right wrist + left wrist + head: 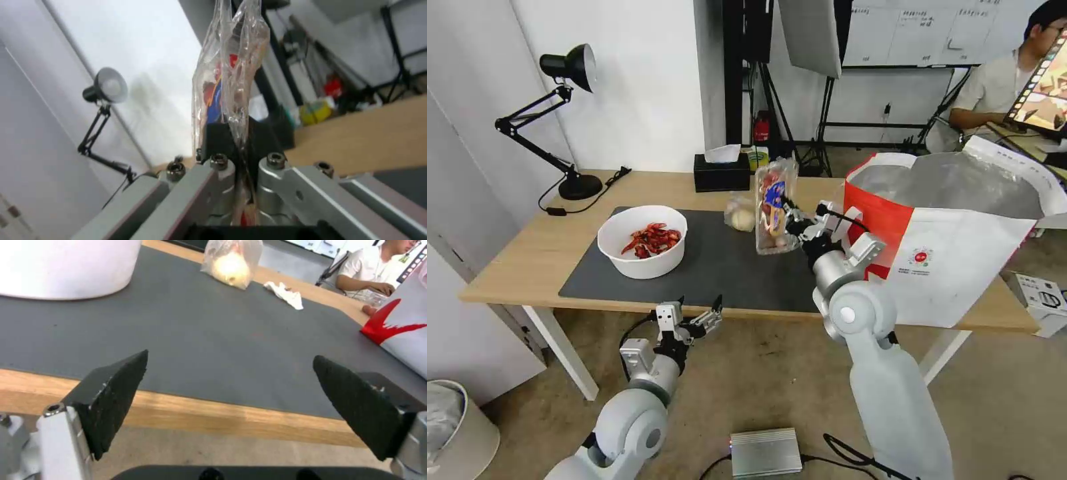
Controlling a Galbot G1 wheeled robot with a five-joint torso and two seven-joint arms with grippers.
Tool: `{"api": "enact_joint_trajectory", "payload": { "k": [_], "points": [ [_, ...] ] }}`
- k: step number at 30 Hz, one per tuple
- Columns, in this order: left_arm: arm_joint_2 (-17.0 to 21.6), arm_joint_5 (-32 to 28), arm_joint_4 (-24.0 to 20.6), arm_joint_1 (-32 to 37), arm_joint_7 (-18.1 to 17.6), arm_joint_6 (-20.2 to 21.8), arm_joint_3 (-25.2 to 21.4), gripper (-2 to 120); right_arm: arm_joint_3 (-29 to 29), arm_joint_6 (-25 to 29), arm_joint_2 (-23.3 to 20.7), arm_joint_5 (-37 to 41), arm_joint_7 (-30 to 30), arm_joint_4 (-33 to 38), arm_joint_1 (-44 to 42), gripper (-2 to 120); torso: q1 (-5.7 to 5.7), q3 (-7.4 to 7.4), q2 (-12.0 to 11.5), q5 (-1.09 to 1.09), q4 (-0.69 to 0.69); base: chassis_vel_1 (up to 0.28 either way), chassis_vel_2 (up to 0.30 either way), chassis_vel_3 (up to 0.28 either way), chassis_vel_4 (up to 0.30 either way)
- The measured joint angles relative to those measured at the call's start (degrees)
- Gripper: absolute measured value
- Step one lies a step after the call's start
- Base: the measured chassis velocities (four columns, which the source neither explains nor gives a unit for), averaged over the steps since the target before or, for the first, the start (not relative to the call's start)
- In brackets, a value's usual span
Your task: Pick up the trash from the table and place it into the takeout bag.
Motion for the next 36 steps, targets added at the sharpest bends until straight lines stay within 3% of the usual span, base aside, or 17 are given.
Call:
{"api": "enact_joint_trajectory", "payload": {
  "k": [9, 36],
  "points": [
    [-0.38, 0.32, 0.28, 0.02, -0.11, -0.03, 0.36, 100, 1.12, 2.71, -1.13, -1.54, 0.63, 2.62, -0.18, 1, 0.0, 0.0, 0.0, 0.0, 0.0, 0.0, 0.0, 0.0, 0.0],
    [-1.78, 1.83, 1.48, 0.49, -0.19, -0.1, 1.15, 100, 11.85, 10.78, -4.19, -1.06, 3.0, 8.08, 0.24, 1, 0.0, 0.0, 0.0, 0.0, 0.0, 0.0, 0.0, 0.0, 0.0]
  ]
}}
